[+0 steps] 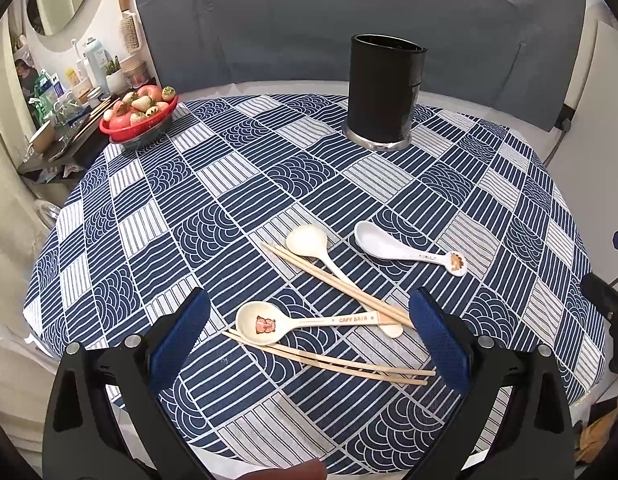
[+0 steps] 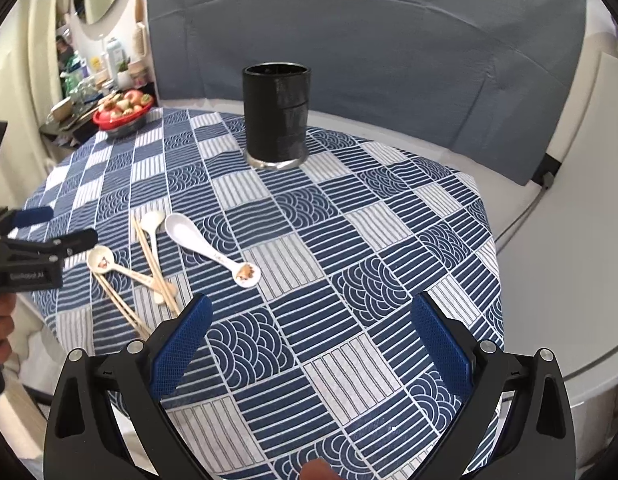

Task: Organize utensils
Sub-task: 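Reach the right tool to a white spoon handle and close on it, then lift the white spoon with the right tool and lower it into the black holder, then open the right tool to release the spoon and withdraw, then move the right tool to the bear-print white spoon and grasp its handle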

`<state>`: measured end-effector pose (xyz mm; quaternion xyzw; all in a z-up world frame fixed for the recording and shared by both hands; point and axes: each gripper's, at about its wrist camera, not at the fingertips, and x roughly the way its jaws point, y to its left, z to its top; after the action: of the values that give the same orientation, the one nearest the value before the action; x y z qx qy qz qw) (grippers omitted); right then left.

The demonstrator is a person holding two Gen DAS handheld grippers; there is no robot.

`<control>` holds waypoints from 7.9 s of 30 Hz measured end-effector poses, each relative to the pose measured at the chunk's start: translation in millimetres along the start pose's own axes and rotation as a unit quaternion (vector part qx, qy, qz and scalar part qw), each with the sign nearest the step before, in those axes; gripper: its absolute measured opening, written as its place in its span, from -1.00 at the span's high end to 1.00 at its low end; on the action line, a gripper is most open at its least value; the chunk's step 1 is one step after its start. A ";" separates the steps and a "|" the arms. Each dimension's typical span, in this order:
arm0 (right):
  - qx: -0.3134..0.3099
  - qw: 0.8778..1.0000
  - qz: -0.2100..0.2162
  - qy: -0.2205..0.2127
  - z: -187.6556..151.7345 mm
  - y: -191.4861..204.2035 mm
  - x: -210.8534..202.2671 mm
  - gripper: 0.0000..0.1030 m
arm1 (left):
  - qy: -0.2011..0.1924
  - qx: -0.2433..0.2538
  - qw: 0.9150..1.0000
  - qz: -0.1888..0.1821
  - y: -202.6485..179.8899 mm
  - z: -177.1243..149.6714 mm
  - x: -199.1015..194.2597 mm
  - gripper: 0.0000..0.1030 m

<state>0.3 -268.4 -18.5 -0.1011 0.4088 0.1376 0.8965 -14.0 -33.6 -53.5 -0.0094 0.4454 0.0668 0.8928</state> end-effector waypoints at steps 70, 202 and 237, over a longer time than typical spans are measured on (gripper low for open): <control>-0.203 0.952 0.153 0.168 34.8 59.6 180.0 -0.84 | 0.289 0.290 0.903 -0.133 -48.7 83.4 201.6 -0.92; -0.261 0.951 0.162 -0.025 195.9 47.7 86.1 -0.70 | 0.040 0.280 0.957 -0.065 3.3 243.1 20.6 -0.78; -0.337 0.915 0.214 0.055 57.3 130.9 53.2 -0.70 | 0.170 0.244 0.952 -0.067 43.2 64.0 35.1 -0.80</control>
<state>31.0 -119.6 -31.0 -0.3144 0.3986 0.4502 0.7346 52.1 17.9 -40.9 0.1677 0.5918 -0.1069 0.7812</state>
